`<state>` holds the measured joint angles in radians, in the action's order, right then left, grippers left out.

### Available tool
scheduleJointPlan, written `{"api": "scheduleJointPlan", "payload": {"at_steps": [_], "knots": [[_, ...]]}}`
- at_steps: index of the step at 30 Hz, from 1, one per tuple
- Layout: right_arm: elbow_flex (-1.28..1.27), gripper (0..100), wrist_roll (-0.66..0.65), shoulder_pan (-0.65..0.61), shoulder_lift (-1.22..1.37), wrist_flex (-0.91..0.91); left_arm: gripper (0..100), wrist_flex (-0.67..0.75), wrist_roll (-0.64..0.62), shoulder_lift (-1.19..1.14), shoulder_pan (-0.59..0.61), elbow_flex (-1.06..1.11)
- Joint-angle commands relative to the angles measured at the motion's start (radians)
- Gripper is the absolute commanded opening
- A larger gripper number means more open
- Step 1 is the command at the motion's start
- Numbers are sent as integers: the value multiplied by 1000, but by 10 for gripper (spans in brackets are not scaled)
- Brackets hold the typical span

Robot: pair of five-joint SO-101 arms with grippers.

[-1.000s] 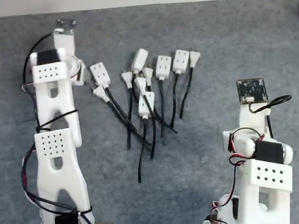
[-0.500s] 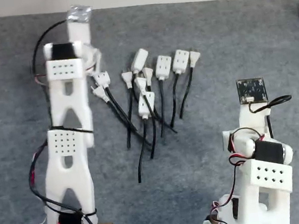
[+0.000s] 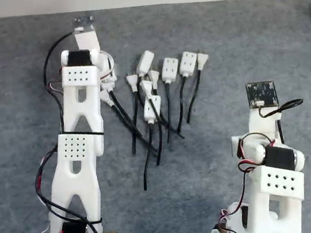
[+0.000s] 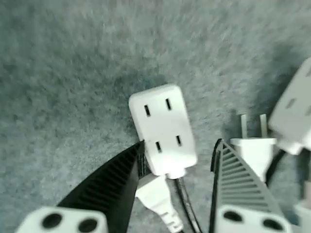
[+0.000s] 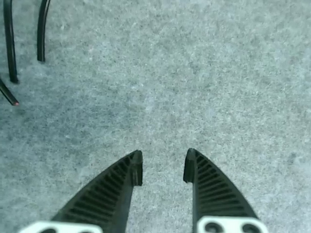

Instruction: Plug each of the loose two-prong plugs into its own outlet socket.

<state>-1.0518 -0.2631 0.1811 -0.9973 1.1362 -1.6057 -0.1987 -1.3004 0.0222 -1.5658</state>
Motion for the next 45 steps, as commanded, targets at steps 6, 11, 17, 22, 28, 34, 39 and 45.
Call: {"api": "scheduleJointPlan", "payload": {"at_steps": [6,11,17,22,28,34,39,45], "knots": [[8,149,-11,-10,-19,5,216,51,-6,-21,21,-36],[8,149,-11,-10,-19,5,89,103,69,-22,41,-35],[8,149,-11,-10,-19,7,12,100,207,-22,24,-35],[8,149,-12,-10,-19,7,12,92,382,25,-12,-65],[7,149,-12,-5,-12,2,4,-167,528,308,-154,-19],[-19,149,-11,108,-12,15,4,-180,532,668,-266,515],[-15,149,-11,285,-13,13,4,-176,643,949,-444,1036],[-16,149,-14,461,-18,-7,4,-21,776,1171,-618,1481]]}}
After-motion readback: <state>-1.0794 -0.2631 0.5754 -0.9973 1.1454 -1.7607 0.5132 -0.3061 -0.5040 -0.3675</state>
